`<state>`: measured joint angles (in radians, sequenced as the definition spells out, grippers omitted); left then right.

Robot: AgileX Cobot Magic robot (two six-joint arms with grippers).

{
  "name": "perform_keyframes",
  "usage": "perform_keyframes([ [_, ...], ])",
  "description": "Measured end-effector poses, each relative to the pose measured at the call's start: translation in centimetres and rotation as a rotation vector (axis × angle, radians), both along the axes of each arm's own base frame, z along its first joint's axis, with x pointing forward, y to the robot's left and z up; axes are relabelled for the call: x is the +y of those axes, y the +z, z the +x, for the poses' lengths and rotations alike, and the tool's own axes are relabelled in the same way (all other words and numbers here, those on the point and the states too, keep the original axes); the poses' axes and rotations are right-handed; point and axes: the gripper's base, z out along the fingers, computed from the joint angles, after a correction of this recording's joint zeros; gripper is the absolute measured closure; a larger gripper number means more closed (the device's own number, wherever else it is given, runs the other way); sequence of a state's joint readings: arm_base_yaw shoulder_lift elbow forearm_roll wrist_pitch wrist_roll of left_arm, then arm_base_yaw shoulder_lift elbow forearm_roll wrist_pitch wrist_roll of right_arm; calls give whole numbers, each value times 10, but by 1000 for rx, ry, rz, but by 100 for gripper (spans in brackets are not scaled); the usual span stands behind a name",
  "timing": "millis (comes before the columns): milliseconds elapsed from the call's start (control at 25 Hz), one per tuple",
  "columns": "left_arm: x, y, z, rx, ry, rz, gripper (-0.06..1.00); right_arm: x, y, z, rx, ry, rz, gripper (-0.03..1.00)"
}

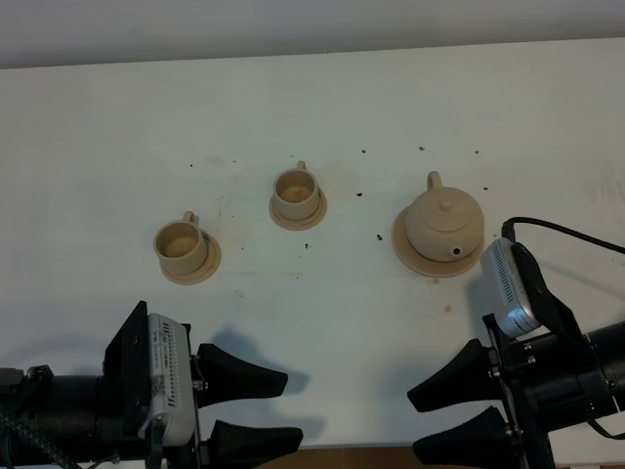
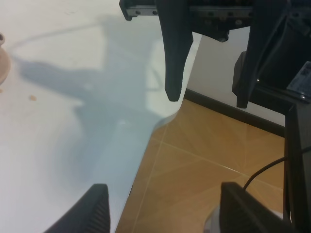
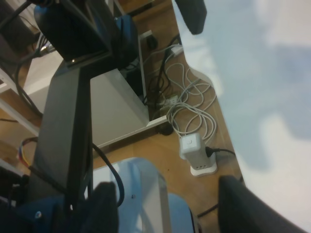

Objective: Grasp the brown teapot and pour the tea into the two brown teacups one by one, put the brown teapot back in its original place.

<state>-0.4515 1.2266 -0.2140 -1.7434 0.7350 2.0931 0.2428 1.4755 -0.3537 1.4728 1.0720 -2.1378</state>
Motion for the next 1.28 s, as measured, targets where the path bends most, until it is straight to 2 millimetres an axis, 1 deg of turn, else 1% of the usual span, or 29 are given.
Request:
perform_keyframes([
  [1000, 0, 1, 1, -2, 1, -2, 44, 0, 0, 0, 0, 0, 0, 48],
  [1120, -5, 11, 10, -24, 10, -24, 44, 0, 0, 0, 0, -1, 0, 48],
  [1280, -14, 35, 29, -90, 22, -75, 44, -1, -2, 3, -7, -29, -19, 48],
])
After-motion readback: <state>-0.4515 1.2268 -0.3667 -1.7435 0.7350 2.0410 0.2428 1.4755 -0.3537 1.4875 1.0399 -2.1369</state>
